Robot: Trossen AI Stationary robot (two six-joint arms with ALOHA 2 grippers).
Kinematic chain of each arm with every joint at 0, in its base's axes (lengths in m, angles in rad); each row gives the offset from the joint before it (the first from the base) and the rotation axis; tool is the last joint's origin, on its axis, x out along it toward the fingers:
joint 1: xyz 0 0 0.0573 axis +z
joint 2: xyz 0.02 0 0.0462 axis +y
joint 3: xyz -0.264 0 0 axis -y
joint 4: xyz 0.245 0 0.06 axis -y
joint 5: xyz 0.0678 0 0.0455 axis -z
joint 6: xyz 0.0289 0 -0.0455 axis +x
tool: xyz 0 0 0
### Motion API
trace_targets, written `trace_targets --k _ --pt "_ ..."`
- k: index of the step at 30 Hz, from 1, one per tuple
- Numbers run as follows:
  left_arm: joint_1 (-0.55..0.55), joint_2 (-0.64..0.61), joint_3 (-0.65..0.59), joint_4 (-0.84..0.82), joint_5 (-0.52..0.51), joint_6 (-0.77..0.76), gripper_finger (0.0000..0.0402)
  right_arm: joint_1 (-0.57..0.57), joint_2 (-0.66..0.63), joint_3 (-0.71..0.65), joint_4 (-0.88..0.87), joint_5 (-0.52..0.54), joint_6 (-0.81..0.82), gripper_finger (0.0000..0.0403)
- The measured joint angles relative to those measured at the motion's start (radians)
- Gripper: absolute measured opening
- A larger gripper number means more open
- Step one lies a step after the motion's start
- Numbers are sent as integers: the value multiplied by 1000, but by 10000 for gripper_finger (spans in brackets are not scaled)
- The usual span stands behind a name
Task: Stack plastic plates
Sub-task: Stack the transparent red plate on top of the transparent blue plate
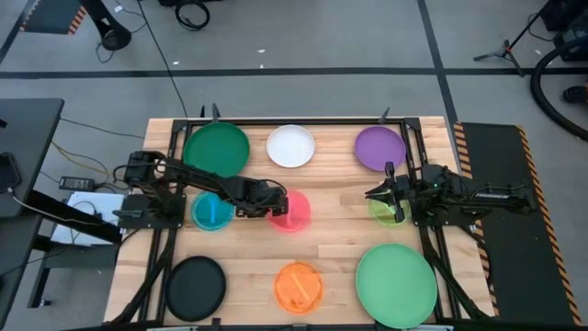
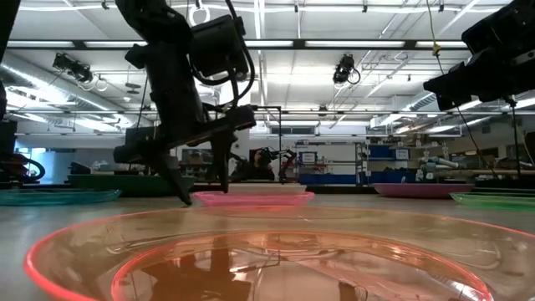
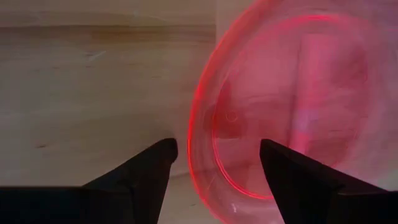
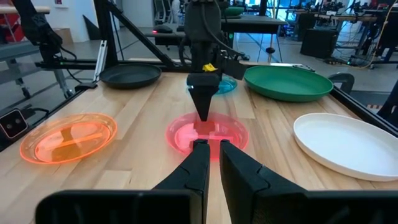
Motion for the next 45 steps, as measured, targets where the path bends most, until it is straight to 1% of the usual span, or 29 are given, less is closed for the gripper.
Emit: trace_targets --k 10,14,18,22,24,31,33,35,39,42,45 --pt "-6 0 0 12 1 -9 253 0 0 0 6 0 0 47" --pt "-15 0 0 7 -2 -11 236 0 0 0 9 0 0 47" --pt "-14 1 -1 1 0 -12 201 0 0 0 10 0 0 47" --pt "-6 1 -1 9 19 -10 155 0 0 0 11 0 0 47" --pt "-4 3 -1 9 22 17 131 0 0 0 12 0 0 47" --pt "-2 3 -1 -7 19 120 22 0 0 0 18 0 0 47" --pt "-2 1 -1 -9 13 146 10 0 0 0 18 0 0 47" --pt "-2 -10 -1 -16 7 176 11 0 0 0 18 0 0 47" --pt "-2 -74 -2 -56 4 254 9 0 0 0 18 0 0 47" --pt "-3 -159 -2 -170 9 330 5 0 0 0 19 0 0 47" --pt "-3 -271 -2 -307 7 389 4 0 0 0 25 0 0 47"
